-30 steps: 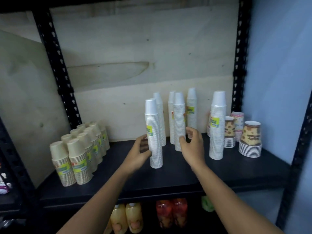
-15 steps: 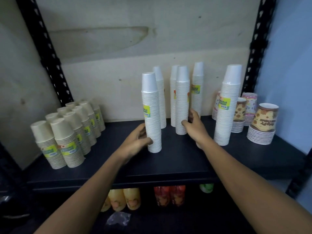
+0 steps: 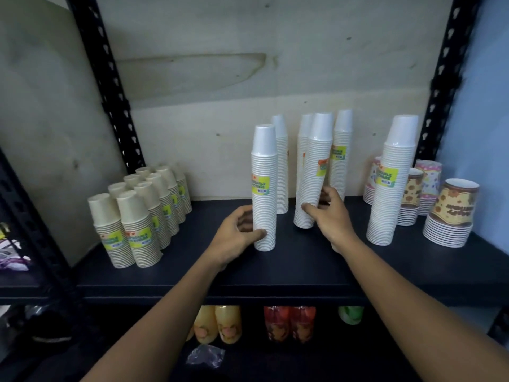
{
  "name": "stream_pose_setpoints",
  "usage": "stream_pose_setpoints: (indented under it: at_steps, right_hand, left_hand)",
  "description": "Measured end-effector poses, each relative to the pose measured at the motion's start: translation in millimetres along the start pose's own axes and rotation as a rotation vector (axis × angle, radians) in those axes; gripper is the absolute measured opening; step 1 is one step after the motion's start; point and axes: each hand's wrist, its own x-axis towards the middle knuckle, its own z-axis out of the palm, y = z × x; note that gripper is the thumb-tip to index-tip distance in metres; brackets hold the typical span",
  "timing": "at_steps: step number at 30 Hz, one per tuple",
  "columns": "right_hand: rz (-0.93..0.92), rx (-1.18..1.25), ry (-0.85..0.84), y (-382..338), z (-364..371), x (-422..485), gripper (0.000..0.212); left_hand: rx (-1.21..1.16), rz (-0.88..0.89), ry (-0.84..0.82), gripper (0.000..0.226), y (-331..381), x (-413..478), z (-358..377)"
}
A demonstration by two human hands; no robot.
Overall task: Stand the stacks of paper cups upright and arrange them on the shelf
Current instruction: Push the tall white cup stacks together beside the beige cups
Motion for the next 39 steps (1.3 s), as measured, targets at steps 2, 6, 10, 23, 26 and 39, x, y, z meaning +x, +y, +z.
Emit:
stream_pose_setpoints:
  at_steps: [2,6,10,23,26,39]
  right_hand:
    - [-0.024,0.006,0.000,-8.6,10.4,-9.7,0.054]
    - [-0.068,-0.009,-0.027,-26.0,37.5,-23.2,0.058]
    - [-0.091,-0.053,-0.063,-38.6,74.7,-36.2,0.059]
    - [-0.206,-0.196,0.015,-20.0,161.1,-39.1,0.059]
    - [-0.218,-0.214,0.043,-18.0,169.0,-33.8,0.062]
    - [-0.242,-0.202,0.024,-11.6,185.1,-19.0,0.071]
  left_hand:
    - [0.021,0.010,0.061,0.059,-0.3,-3.5,-7.0]
    - [0.059,0.025,0.220,0.059,-0.7,-6.6,-30.1]
    - [0.021,0.010,0.351,0.055,-4.8,-7.3,-57.1]
    - [0.044,-0.003,0.471,0.061,-38.0,17.3,-75.4]
    - [0.016,0.012,0.493,0.059,-45.2,24.0,-75.9]
    - [-0.049,0.024,0.500,0.059,-52.3,18.3,-79.3]
